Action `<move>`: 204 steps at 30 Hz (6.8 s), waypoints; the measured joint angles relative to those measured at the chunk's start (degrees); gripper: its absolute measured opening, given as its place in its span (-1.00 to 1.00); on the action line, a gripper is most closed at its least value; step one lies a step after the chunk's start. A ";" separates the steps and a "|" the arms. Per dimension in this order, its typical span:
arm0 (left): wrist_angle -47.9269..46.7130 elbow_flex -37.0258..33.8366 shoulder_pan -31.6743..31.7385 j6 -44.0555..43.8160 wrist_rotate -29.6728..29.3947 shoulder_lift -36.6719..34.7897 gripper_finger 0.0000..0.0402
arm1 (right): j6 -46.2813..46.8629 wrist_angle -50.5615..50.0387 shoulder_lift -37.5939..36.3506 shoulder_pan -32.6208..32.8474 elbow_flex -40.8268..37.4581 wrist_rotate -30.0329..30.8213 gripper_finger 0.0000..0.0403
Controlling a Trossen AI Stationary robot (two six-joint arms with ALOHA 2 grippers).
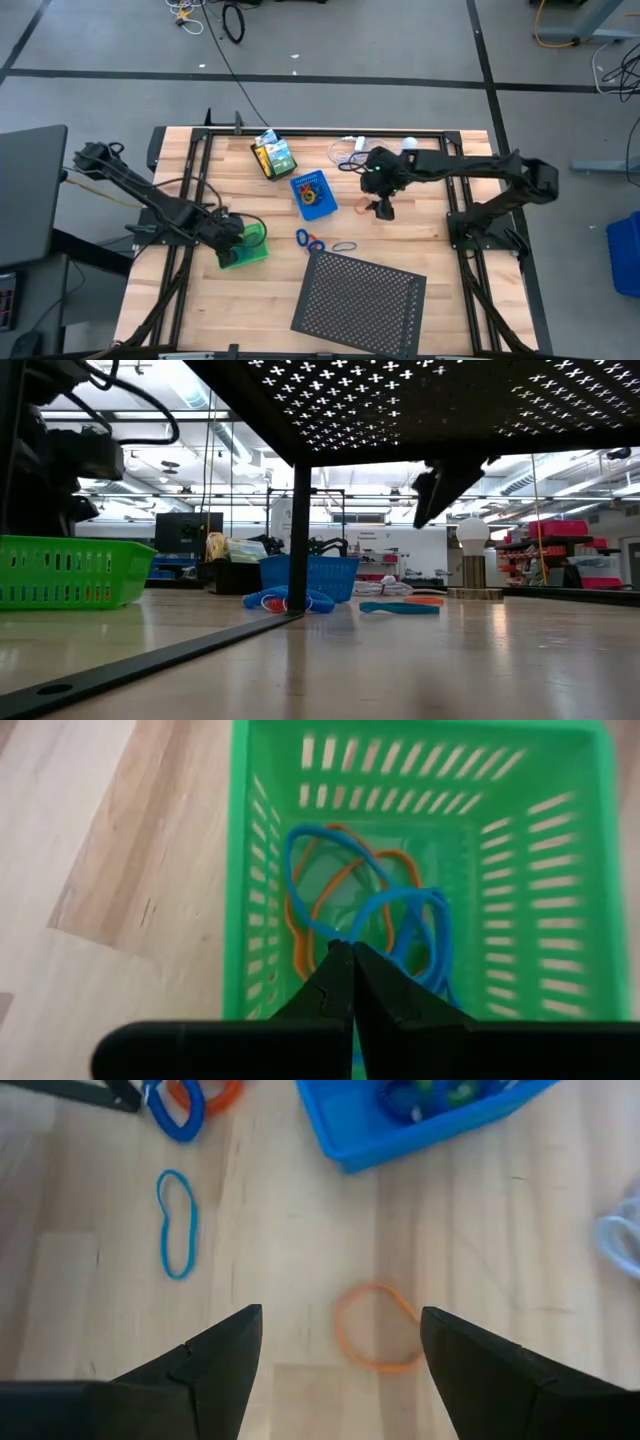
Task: Pick & Place Office Desk Supplies
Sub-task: Put the top blue rubber band into the green bin, then adjust the position of the shelf, then put the yellow rubber band into the green bin
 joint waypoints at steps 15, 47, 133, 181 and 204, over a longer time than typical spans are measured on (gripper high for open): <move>3.01 2.28 0.08 -4.69 -0.11 2.49 -0.48 | -1.95 -5.64 3.49 -2.09 0.56 0.89 0.38; 3.10 6.13 0.03 11.14 -25.57 2.50 -0.17 | 26.28 -19.00 -5.89 11.96 -5.45 15.72 -0.87; 18.55 6.14 2.23 29.82 -40.67 2.49 -0.17 | -6.40 -5.99 3.12 5.85 -5.59 18.38 0.42; 32.63 6.14 9.10 39.66 -36.59 2.51 -0.17 | -14.95 7.89 13.64 4.46 -5.67 16.32 -0.99; 63.46 6.12 20.73 53.91 -8.10 11.02 -0.17 | -10.24 21.91 -7.28 10.15 -5.45 9.99 -1.00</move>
